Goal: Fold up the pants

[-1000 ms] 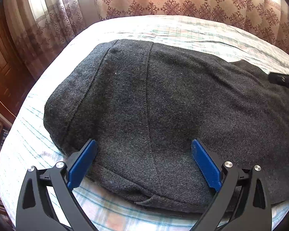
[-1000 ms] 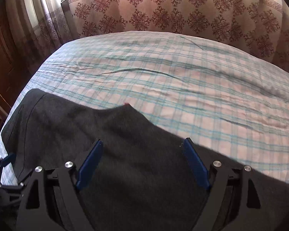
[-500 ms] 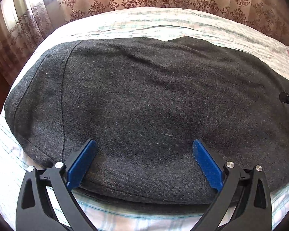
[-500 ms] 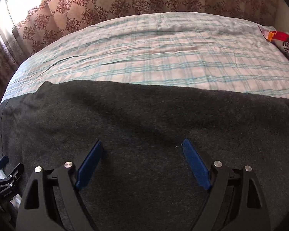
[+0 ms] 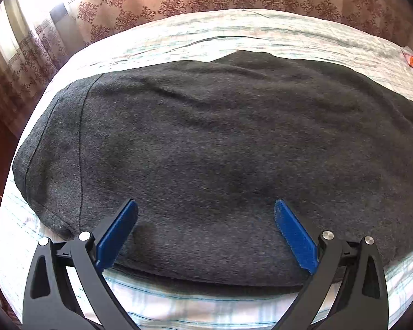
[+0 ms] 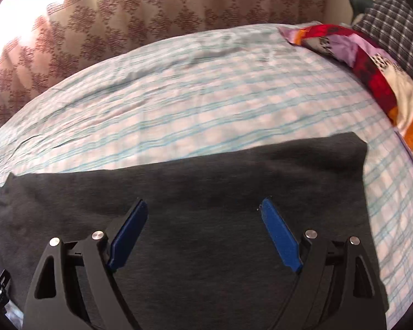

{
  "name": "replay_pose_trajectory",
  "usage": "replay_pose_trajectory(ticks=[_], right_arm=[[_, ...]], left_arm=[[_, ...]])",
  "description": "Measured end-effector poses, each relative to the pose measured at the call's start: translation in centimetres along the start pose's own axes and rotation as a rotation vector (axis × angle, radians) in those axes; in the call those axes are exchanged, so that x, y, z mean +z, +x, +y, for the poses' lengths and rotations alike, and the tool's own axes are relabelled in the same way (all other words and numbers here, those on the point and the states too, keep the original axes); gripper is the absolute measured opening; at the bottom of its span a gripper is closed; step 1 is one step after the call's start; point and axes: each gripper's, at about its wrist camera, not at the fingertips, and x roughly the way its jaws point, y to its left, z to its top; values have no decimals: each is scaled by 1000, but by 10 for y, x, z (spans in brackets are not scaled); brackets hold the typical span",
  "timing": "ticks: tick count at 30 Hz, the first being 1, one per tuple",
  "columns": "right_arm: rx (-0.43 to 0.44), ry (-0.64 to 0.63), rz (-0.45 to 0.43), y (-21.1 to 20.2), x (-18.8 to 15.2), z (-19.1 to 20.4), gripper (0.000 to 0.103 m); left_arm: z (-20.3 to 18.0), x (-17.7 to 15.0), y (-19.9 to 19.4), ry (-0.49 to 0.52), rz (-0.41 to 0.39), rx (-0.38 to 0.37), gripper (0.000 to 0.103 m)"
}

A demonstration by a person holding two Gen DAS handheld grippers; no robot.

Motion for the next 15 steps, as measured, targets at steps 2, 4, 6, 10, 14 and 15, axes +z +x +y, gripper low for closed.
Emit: replay_pose_trajectory(ticks=[2,4,6,10,14,15], right_arm=[[-57,42,19,13,6,-26,87],[-32,55,34,27,12,-43,92],[-41,33,18,30,14,-43,94],[-42,33,4,35,15,-43,96],[-12,22,-5,31,14,-44,96],[-1,19,-6,26,13,-44,96]], left_arm=[[-6,-3,2,13,5,8,101],[-1,-2,6,-31,30,-26,101],[0,-2,6,-43,42,-47,101],[-2,-4,6,-32,31,-40,101],[-4,-7,2,-31,25,-33,101],[-5,-7,0,-32,25,-31,101]])
